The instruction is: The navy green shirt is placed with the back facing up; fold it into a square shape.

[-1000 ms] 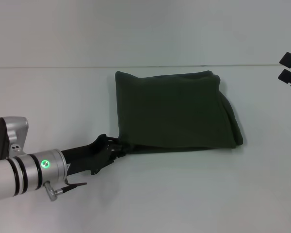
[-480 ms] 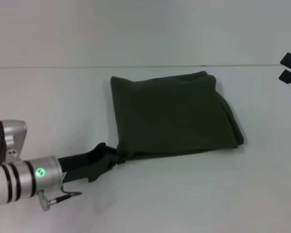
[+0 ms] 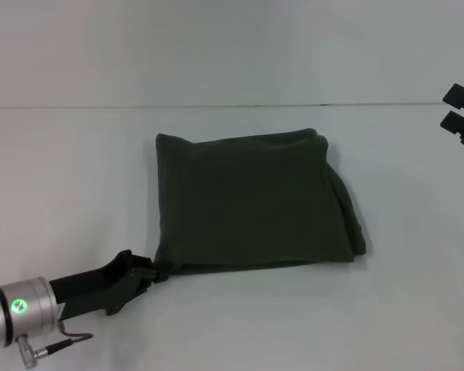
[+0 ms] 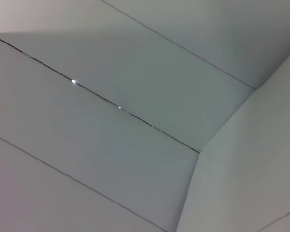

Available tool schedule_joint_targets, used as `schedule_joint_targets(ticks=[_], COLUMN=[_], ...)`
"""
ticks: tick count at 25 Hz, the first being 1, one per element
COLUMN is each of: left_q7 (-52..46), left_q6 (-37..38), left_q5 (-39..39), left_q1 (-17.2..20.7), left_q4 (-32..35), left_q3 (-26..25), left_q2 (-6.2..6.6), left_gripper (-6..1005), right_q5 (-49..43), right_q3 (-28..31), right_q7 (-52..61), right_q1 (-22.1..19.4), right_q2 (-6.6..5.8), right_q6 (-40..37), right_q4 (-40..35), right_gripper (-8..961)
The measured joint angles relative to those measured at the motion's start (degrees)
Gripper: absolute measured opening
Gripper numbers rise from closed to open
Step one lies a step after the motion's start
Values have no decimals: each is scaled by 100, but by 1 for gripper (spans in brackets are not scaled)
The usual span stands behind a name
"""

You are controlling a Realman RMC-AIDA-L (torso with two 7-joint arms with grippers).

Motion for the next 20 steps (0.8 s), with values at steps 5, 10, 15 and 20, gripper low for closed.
schedule_joint_targets(ticks=[5,10,15,20], left_q7=[149,497,1512,3392], left_q6=[185,810,1693,2089], left_q5=[91,448,444,436], left_q1=[45,150,352,100], left_q4=[28,330,792,831], left_q3=[-105,-313,-1341,-1569], left_q2=[68,218,463,584], left_gripper=[82,118,226,419], right_q5=[-41,-276,-599,-1669], right_q3=[-53,-75,-113,-557], right_q7=[1,-22,-507,-1427], right_q1=[16,17,57,273], right_q2=[7,-69,-96,-88], right_q6=[2,0,56,21], right_q4=[0,-37,-110,-843], right_gripper=[829,829,828,828])
